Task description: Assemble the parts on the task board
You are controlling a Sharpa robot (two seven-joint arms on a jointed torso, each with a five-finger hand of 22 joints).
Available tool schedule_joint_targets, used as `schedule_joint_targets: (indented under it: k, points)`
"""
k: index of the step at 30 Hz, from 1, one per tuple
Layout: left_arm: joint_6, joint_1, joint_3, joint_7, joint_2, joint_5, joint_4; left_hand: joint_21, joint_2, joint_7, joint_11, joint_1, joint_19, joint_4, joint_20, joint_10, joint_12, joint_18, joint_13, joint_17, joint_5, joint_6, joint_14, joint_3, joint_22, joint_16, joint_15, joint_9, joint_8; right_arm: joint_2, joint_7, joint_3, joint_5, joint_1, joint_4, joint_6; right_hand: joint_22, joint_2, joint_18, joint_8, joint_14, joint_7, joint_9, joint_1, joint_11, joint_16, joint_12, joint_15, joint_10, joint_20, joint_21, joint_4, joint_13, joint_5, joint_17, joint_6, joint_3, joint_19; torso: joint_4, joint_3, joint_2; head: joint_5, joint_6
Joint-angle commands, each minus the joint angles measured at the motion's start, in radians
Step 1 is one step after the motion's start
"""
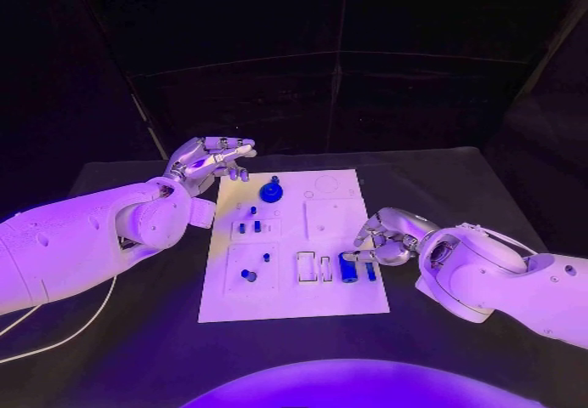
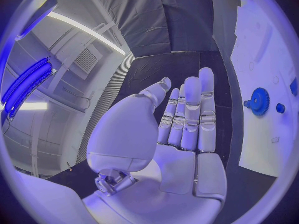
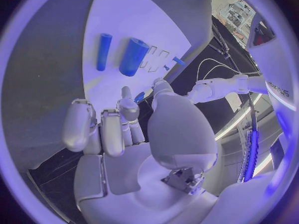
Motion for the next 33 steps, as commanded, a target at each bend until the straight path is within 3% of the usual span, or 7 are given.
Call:
schedule_joint_targets:
  k: [1,11,17,22,26,33]
  points:
    - [0.015,0.001,0.0,0.005,-0.002,0.002,0.004,-0.006,0.011,-0.001,-0.002,0.0,-0.006,-0.002,0.003,-0.006,0.005,0.013,0.002,-0.002,0.001,0.0,-0.005,-0.005,-0.001,0.0,-0.002,0.001,0.006,0.007,-0.106,0.001,-0.081,-0.008,-0.002,0.045,-0.002,-0.003,-0.005,0.013,0.055,-0.001,0.003,-0.026,0.004,0.007,0.003,0.001,-0.014,0.005,0.003,0.003,0.009,-0.038,0.001,-0.012,-0.038,-0.002,0.003,-0.0003,0.0,-0.009,-0.003]
    - [0.016,0.001,-0.002,0.006,-0.004,0.002,0.005,-0.006,0.011,-0.001,-0.002,0.0,-0.006,-0.002,0.003,-0.006,0.005,0.013,0.002,-0.002,0.001,0.0,-0.005,-0.005,-0.001,0.0,-0.002,0.001,0.006,0.03,-0.134,0.001,-0.093,-0.022,-0.02,0.072,-0.006,0.004,-0.004,0.026,0.054,-0.001,0.007,-0.042,0.004,0.005,0.005,0.002,-0.017,0.006,0.001,0.004,0.021,-0.047,-0.003,-0.015,-0.058,-0.005,0.0043,-0.002,-0.001,-0.007,-0.004]
    - [0.016,0.001,-0.002,0.004,-0.005,0.002,0.005,-0.007,0.012,-0.001,-0.002,-0.002,-0.006,-0.001,0.003,-0.007,0.007,0.013,0.002,-0.002,0.001,0.0,-0.006,-0.006,-0.002,0.0,-0.002,0.001,0.007,0.046,-0.138,0.001,-0.091,-0.027,-0.028,0.093,-0.002,0.012,-0.004,0.035,0.054,-0.003,0.011,-0.046,0.002,0.006,0.014,0.001,-0.011,0.006,0.003,0.003,0.037,-0.047,0.0,-0.012,-0.06,-0.005,0.0021,-0.0017,0.0,0.003,-0.005]
    - [0.018,0.001,-0.002,0.003,-0.005,0.002,0.006,-0.007,0.012,-0.001,-0.002,-0.002,-0.006,-0.001,0.003,-0.007,0.007,0.013,0.002,-0.002,0.001,0.0,-0.006,-0.007,-0.002,0.0,-0.002,0.001,0.007,0.058,-0.139,0.001,-0.091,-0.036,-0.032,0.107,0.008,0.026,-0.006,0.057,0.055,-0.009,0.019,-0.042,-0.003,0.01,0.04,-0.003,0.008,0.003,0.008,0.002,0.076,-0.05,0.007,0.001,-0.061,-0.002,0.0019,-0.0024,0.0,0.011,-0.007]
    - [0.019,0.001,-0.002,0.003,-0.005,0.002,0.006,-0.007,0.012,-0.001,-0.002,-0.002,-0.006,-0.001,0.003,-0.007,0.007,0.013,0.002,-0.002,0.001,0.0,-0.006,-0.007,-0.002,0.0,-0.002,0.001,0.007,0.069,-0.139,0.001,-0.091,-0.042,-0.036,0.117,0.015,0.036,-0.007,0.081,0.056,-0.017,0.033,-0.035,-0.009,0.012,0.052,-0.008,0.016,-0.001,0.012,0.0,0.096,-0.052,0.012,0.015,-0.064,0.001,0.0013,-0.0007,0.001,0.015,-0.006]
    - [0.02,0.001,-0.002,0.003,-0.006,0.002,0.007,-0.007,0.012,-0.001,-0.002,-0.002,-0.006,0.0,0.003,-0.007,0.007,0.013,0.002,-0.002,0.001,0.0,-0.006,-0.007,-0.002,0.0,-0.002,0.001,0.007,0.085,-0.142,0.001,-0.095,-0.051,-0.044,0.126,0.016,0.043,-0.007,0.097,0.057,-0.022,0.043,-0.027,-0.013,0.014,0.058,-0.011,0.02,-0.004,0.013,-0.001,0.108,-0.051,0.016,0.019,-0.066,0.001,0.0023,-0.0014,0.0,0.018,-0.01]
